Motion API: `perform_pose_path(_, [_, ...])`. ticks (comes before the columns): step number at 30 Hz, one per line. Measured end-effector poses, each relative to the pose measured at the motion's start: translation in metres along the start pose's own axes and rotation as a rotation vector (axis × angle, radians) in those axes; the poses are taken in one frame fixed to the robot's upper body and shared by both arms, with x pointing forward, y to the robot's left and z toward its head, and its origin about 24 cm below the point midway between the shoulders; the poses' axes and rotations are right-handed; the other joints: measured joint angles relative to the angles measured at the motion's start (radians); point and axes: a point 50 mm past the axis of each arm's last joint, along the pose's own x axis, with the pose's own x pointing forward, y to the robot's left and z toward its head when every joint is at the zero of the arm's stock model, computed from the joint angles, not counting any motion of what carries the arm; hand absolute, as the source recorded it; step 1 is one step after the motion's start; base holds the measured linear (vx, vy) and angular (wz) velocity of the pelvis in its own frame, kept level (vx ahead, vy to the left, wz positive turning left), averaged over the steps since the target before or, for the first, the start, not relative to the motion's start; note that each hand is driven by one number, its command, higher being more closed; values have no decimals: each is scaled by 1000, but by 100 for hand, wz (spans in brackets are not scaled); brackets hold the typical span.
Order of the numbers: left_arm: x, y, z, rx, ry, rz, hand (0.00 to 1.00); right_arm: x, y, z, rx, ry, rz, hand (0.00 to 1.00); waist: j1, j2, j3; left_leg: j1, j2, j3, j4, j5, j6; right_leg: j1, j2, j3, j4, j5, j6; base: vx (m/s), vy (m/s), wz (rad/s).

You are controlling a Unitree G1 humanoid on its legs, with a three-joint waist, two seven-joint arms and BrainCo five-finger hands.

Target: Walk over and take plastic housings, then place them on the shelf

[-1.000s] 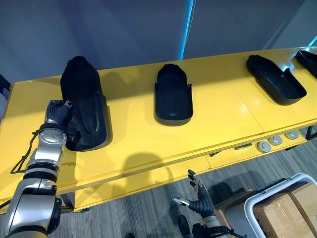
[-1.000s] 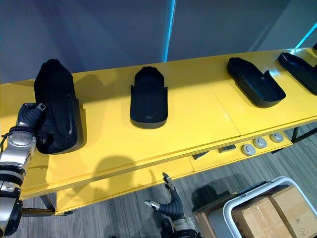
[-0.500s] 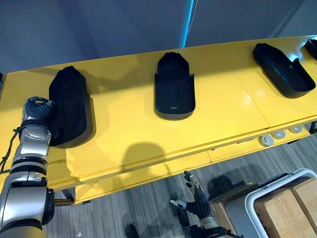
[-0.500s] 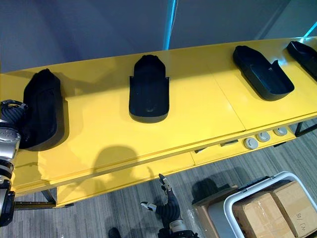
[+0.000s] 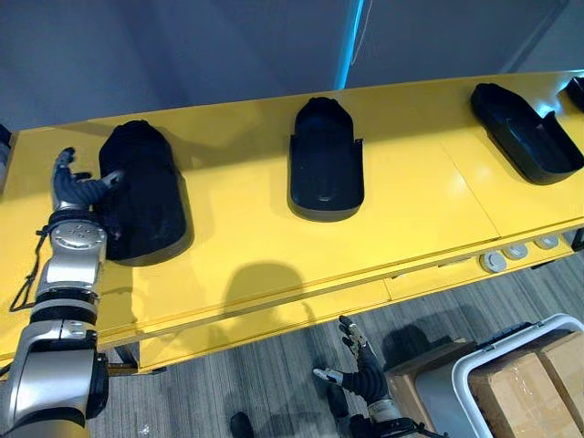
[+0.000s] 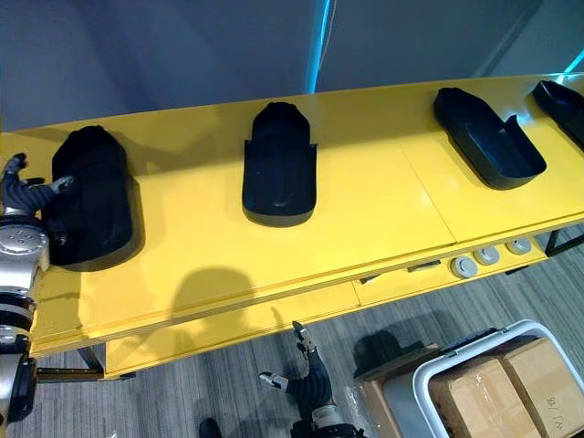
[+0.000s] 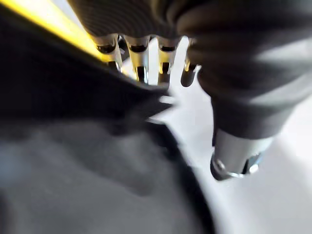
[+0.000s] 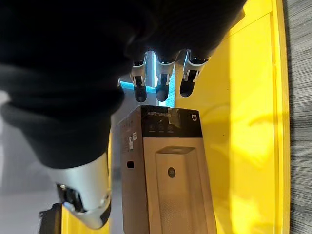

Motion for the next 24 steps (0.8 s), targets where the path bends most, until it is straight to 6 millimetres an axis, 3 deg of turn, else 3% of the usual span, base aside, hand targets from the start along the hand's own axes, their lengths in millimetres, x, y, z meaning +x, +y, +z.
perform_pose_path(5, [-14,-13,33,-129,-174,34,0,3,-9,-6,-23,25,-32,0,11,1,-7,32,-1,-16,0,0,0,39,-1,-12,-1,-2,2,-33,6,6])
perform_pose_path(10, [-19,-7,37,-82,-214,207,0,5,-20,-14,-50,53,-67,0,12,8,-67,51,-4,-30,-4,1,-1,62,-4,-26,-1,-5,5,-22,18,7])
perform_pose_path(13, [-43,-3,42,-58,-312,281,0,5,-23,-15,-60,54,-76,0,14,22,-114,67,-6,-34,-12,2,1,78,-4,-33,-1,-8,5,14,16,6])
perform_pose_path(14, [-60,-8,40,-78,-337,279,100,3,-27,-16,-61,63,-93,0,15,32,-127,85,-8,-43,-22,5,2,97,-6,-45,0,-15,2,22,13,18])
perform_pose_path(15, [-69,-12,36,-93,-339,265,100,2,-29,-17,-62,68,-101,0,14,38,-136,92,-9,-50,-26,6,2,107,-6,-53,1,-19,1,28,14,28])
perform_pose_path(19, [-139,-37,1,-206,-247,135,100,-7,-37,-24,-94,105,-143,0,20,62,-189,133,-14,-87,-85,34,-1,135,-7,-89,24,-51,1,5,5,28])
perform_pose_path(24, [-208,-75,-22,-314,-68,-94,100,-12,-31,-27,-82,126,-142,0,31,60,-201,145,-21,-110,-139,57,-4,128,-8,-112,29,-62,4,-27,14,12])
